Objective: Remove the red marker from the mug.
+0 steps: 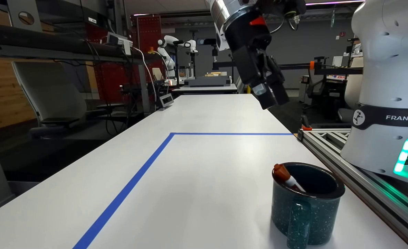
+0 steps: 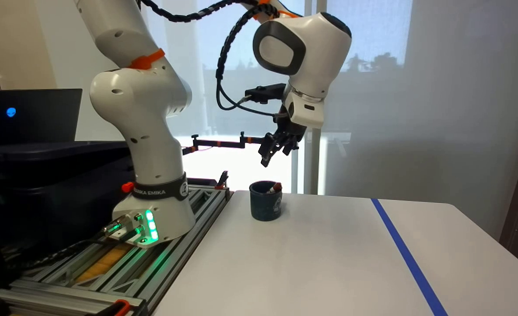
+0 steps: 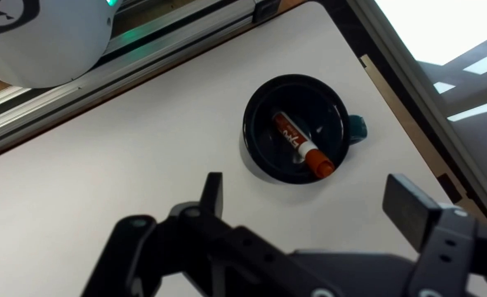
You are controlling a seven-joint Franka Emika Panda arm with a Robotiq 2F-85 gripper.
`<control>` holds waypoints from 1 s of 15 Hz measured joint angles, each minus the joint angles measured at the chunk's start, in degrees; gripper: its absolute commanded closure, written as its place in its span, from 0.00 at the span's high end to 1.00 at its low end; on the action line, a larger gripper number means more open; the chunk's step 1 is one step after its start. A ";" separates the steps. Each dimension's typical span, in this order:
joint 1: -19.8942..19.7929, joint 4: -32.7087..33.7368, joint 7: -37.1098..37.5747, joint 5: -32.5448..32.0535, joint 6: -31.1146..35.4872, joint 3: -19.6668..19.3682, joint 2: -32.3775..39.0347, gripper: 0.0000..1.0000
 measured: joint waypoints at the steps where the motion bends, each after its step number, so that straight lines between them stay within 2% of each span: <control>1: 0.00 0.00 0.00 0.00 0.00 -0.11 0.23 1.00; 8: 1.14 0.00 -0.81 1.12 1.66 -0.25 3.57 1.00; 15: 4.28 0.00 -9.59 6.11 4.41 -0.44 8.60 1.00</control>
